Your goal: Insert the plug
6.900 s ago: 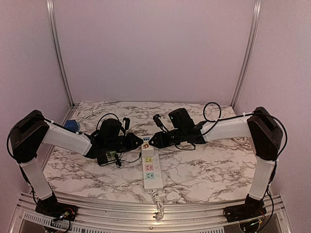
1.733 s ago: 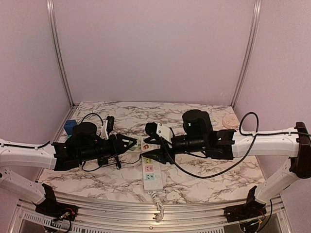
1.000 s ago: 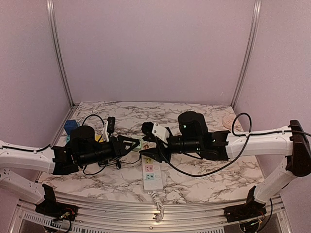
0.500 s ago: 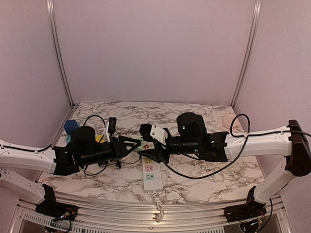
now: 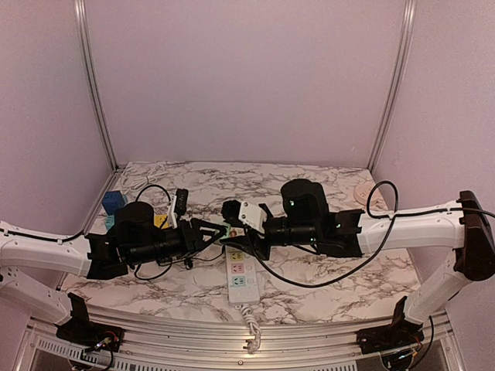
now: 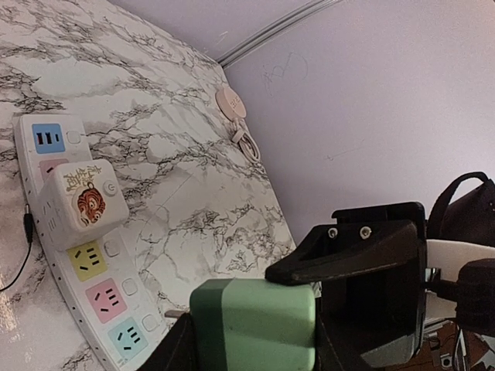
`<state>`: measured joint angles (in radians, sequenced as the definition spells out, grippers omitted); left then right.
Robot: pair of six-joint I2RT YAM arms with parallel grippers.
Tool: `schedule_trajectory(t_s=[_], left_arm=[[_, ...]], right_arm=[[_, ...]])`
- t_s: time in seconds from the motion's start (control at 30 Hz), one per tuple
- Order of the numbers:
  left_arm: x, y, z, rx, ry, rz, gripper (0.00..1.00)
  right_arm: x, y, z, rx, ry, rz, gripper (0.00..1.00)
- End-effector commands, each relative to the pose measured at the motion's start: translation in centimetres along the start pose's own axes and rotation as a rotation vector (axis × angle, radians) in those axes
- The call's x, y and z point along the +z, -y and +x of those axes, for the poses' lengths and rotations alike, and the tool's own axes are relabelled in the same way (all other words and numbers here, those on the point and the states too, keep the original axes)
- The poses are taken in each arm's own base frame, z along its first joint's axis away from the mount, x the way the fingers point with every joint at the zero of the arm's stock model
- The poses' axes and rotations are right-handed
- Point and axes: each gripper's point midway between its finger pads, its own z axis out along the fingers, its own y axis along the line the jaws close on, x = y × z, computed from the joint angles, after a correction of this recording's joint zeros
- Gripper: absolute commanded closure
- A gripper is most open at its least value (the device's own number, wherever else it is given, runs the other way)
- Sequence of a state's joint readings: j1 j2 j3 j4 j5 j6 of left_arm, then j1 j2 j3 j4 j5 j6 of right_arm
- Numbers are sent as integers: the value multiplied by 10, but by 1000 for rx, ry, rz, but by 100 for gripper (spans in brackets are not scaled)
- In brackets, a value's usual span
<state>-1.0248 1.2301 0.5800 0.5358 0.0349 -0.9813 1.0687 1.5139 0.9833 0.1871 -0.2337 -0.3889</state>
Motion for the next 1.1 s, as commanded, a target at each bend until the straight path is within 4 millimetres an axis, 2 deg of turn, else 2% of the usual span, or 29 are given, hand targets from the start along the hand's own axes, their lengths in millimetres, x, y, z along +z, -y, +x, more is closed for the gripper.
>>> schedule_trajectory(t_s=[0.0,0.07,0.2,0.3,0.63,0.73,0.9,1.07], left_arm=[[2,18,-6,3,19,59,74],[1,18,-7,3,21,59,72],[0,18,-7,2,22,60,51],[-4,19,-8,3,30,63,37],[-20,19,-14,10,58,48,7],[-27,12,-17,22,80,10,1],[-43,-6,-21,39,120,-70,1],[-58,-18,-25,73,152,-130,1]], right_arm=[[4,-6,-7,-21,3,-36,66],[5,-8,-5,-17,-7,-46,71],[6,-9,-1,-11,-33,-64,75],[5,-11,1,-11,-48,-73,76],[-6,-11,10,-8,-93,-74,76],[-11,-13,20,5,-122,-96,75],[-19,-17,36,10,-154,-162,75],[-23,-17,63,50,-178,-222,76]])
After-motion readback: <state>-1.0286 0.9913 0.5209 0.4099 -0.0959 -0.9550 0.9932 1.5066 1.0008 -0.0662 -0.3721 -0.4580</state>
